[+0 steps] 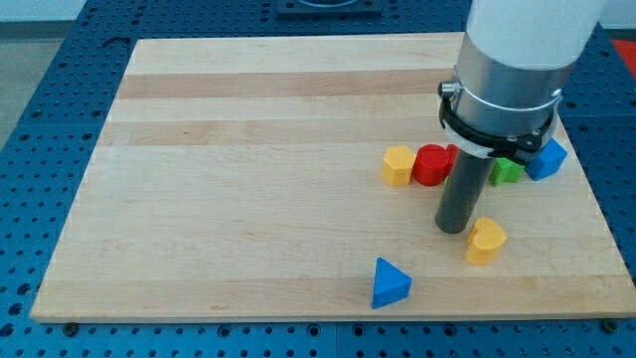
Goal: Slide the green circle closer to the red star
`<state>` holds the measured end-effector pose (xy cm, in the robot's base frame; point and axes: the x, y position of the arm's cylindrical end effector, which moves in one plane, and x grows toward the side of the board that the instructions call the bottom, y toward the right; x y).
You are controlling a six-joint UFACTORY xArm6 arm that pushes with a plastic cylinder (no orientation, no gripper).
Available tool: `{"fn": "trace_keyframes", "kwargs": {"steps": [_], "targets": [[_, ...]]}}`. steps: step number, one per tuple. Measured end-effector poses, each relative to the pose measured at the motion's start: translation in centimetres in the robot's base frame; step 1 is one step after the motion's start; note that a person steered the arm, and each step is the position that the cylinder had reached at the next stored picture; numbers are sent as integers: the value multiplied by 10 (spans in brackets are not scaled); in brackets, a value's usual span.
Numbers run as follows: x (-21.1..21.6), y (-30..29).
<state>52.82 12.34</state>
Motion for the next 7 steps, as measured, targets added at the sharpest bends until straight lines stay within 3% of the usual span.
{"fn": "trace_keyframes", "kwargs": {"steps": [2,7], "targets": [[-4,-33],[-20,-9]]}}
